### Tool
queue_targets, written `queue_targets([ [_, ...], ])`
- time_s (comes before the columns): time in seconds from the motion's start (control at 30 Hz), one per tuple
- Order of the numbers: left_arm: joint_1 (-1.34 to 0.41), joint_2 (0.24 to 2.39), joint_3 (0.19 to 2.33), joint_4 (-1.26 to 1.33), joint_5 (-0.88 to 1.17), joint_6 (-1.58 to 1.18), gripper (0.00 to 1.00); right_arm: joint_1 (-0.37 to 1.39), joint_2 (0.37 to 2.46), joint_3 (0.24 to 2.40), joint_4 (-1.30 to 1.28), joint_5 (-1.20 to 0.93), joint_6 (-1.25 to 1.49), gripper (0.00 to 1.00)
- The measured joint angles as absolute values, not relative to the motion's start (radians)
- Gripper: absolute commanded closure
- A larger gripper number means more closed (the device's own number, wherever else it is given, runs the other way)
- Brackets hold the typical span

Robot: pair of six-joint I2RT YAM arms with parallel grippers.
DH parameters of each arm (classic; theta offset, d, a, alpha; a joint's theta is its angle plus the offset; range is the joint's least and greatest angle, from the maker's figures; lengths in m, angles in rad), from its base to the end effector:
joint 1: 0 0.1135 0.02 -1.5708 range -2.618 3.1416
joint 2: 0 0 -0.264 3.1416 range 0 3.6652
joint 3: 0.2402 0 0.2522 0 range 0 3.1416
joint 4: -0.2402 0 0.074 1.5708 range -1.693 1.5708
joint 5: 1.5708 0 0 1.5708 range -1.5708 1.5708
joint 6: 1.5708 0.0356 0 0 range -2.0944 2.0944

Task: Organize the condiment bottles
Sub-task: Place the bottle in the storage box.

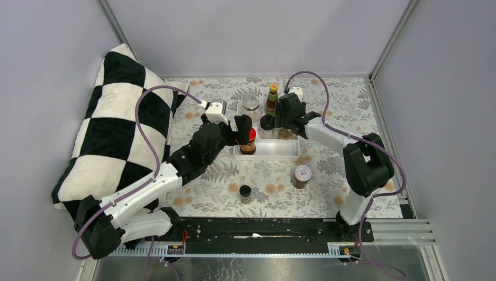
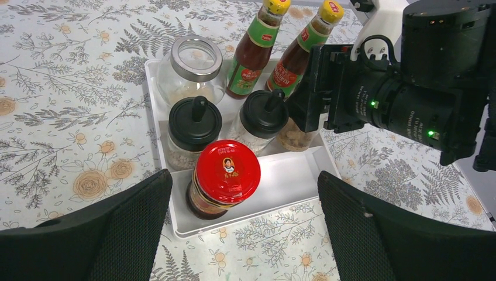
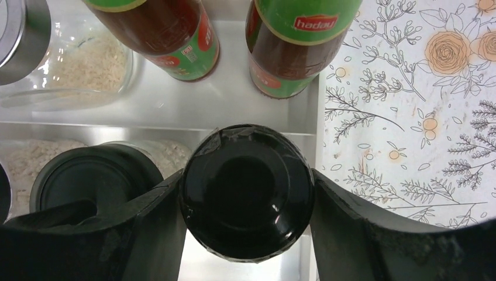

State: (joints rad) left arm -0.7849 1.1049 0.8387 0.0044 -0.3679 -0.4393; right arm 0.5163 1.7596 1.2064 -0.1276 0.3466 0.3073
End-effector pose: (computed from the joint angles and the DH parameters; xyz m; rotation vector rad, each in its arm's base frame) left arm 0.1909 -0.1726 0.3151 0.0572 1.8460 -0.5277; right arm 0.3478 0.1835 0.2275 -0.0467 2.2046 0.0669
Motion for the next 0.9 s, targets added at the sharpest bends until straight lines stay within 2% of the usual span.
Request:
queue_targets([
  [0.9,-0.785,1.1,0.839,-0.001,-0.382,-0.439,0.03,0.516,1.787,1.214,-0.101,0.383,0.278,0.68],
])
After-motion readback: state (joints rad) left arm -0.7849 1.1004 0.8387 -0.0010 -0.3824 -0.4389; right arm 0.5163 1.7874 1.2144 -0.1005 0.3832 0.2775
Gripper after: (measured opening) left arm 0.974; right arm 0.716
